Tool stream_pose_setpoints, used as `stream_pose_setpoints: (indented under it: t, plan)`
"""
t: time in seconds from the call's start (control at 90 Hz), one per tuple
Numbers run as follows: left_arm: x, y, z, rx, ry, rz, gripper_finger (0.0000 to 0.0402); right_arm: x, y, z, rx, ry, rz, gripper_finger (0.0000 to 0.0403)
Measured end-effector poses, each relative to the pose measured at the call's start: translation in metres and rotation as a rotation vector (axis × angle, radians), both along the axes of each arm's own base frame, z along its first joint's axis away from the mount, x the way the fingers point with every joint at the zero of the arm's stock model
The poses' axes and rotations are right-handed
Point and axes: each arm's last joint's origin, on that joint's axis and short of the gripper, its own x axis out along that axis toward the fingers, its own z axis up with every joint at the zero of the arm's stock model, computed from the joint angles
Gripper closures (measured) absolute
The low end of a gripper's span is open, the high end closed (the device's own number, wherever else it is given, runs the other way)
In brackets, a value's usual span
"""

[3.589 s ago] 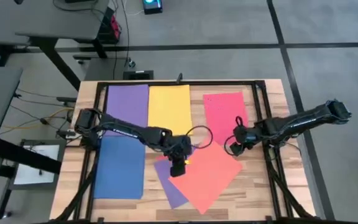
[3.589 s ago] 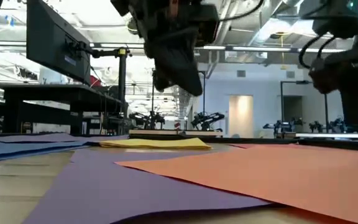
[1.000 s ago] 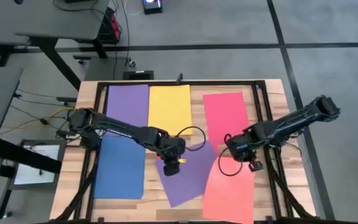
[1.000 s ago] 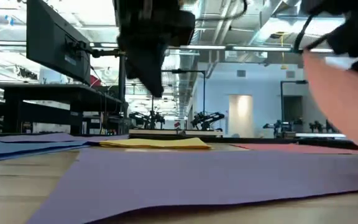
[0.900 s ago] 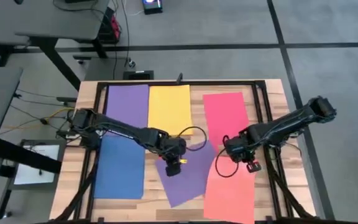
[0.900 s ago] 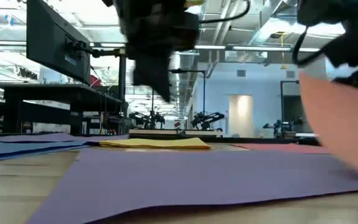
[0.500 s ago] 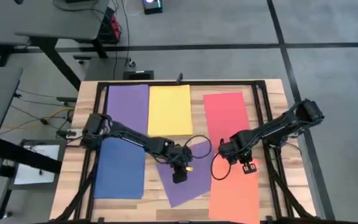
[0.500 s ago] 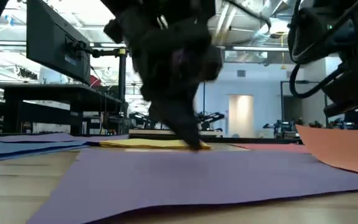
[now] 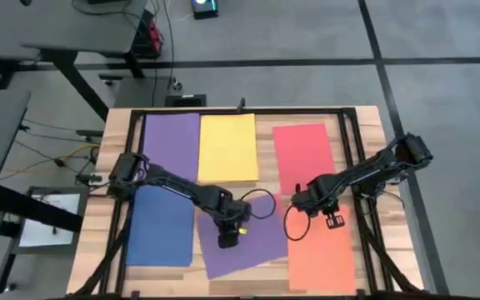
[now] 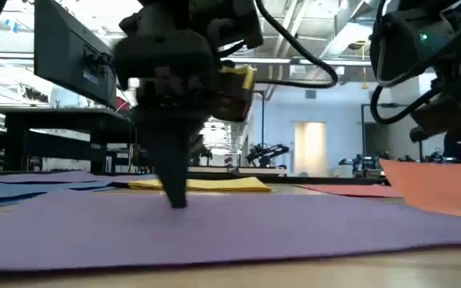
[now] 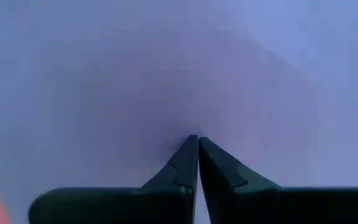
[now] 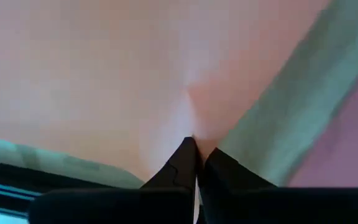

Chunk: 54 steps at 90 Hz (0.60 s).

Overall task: Organize paper
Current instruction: Move the orange paper to the bottom right of the table

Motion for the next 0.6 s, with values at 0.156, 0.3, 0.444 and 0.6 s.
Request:
stream_pose_setpoints:
  t: [0.156, 0.3, 0.444, 0.6]
  plan:
    - [-0.009, -0.002, 0.002, 0.024, 0.075, 0.048, 0.0402, 0.001, -0.002, -0.001, 0.001, -0.003, -0.008, 0.0403]
    - [-0.008, -0.001, 0.008, 0.049, 0.043, 0.071, 0.0402, 0.003, -0.001, -0.003, 0.003, -0.005, -0.002, 0.0403]
    - [-0.007, 0.0, 0.014, 0.043, 0.014, 0.078, 0.0402, 0.004, -0.003, -0.006, -0.002, 0.011, -0.013, 0.0393]
    - [-0.005, 0.0, 0.016, 0.039, -0.015, 0.081, 0.0402, 0.005, -0.004, -0.01, -0.009, 0.033, -0.022, 0.0335]
